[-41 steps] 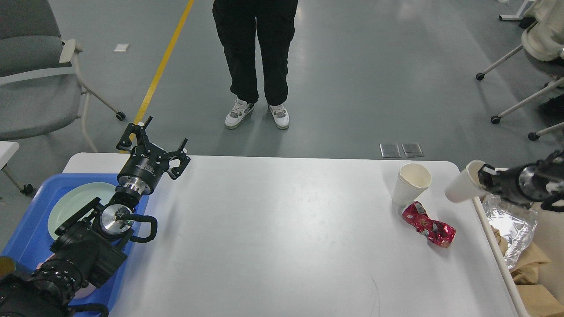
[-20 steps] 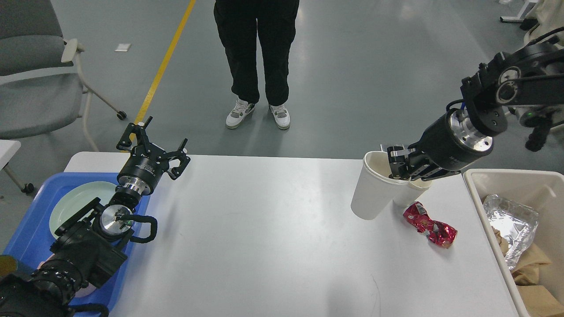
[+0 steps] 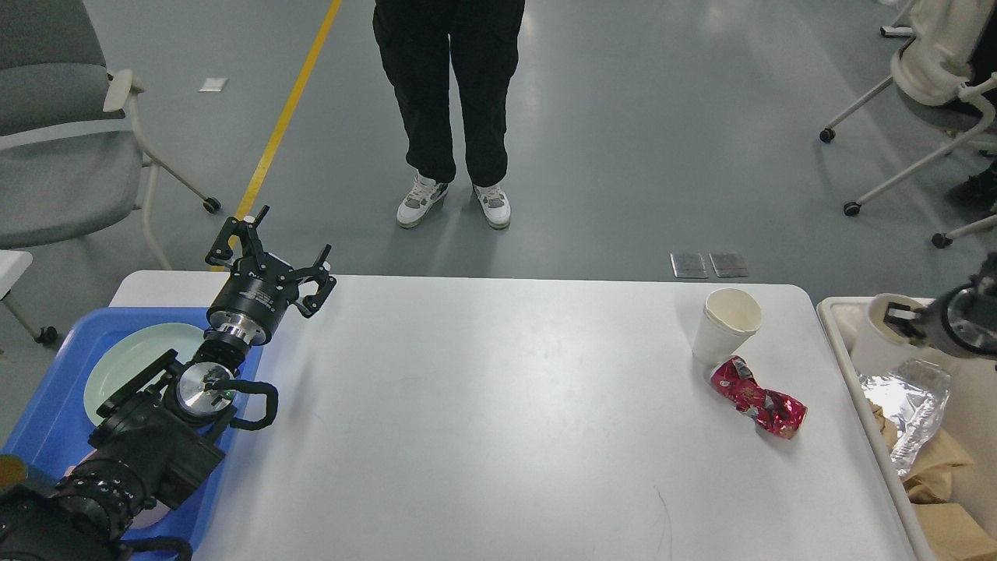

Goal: Tidy desktop

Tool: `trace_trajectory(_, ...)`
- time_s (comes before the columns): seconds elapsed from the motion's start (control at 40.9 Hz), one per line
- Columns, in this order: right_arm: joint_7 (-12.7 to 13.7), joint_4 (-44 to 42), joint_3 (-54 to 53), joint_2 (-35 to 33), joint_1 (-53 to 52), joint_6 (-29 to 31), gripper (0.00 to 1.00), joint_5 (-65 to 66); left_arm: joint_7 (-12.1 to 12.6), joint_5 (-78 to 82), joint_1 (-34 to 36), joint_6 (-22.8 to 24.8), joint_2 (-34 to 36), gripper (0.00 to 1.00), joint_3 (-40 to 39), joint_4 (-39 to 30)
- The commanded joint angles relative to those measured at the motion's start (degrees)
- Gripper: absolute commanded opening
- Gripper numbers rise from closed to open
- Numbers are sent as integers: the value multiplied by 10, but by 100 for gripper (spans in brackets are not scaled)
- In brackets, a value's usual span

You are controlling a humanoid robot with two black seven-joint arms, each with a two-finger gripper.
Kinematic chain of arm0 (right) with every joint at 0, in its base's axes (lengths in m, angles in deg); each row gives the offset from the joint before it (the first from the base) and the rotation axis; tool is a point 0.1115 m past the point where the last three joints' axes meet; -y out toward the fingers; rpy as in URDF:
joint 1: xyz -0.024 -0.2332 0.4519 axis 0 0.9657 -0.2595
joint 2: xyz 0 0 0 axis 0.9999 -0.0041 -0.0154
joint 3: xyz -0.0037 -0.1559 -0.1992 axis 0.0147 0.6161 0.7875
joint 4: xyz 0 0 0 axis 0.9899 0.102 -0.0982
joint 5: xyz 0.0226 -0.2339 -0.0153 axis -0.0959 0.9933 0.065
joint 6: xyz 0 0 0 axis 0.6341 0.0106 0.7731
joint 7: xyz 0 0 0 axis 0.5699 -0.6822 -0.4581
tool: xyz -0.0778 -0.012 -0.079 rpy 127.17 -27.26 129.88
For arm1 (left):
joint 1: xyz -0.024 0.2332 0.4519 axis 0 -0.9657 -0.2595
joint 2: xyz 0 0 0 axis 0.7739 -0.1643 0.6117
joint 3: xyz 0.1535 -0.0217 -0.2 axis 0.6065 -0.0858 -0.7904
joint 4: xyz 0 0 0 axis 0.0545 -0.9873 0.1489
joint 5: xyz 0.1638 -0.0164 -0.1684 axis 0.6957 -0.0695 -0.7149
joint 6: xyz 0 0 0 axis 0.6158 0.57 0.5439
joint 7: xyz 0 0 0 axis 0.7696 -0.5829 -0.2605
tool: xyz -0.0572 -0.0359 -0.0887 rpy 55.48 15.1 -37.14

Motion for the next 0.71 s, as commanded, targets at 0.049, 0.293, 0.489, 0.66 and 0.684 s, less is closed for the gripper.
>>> trace_trajectory(0.049,2,-129,-8,3,144,-15,0,-131,0,0,0,0,0,97,0,0)
trace_trajectory(0.293,9,-222,-6,31,284,-97,96,-177,1,0,1,0,0,97,0,0)
trace_trajectory(0.489,31,-244,-10,34,305,-98,100,-182,0,0,0,0,0,97,0,1)
trace_trajectory(0.66,31,-234,-17,30,277,-96,100,-182,0,0,0,0,0,97,0,0)
trace_trajectory(0.684,31,-231,-19,28,262,-95,100,-182,0,0,0,0,0,97,0,0)
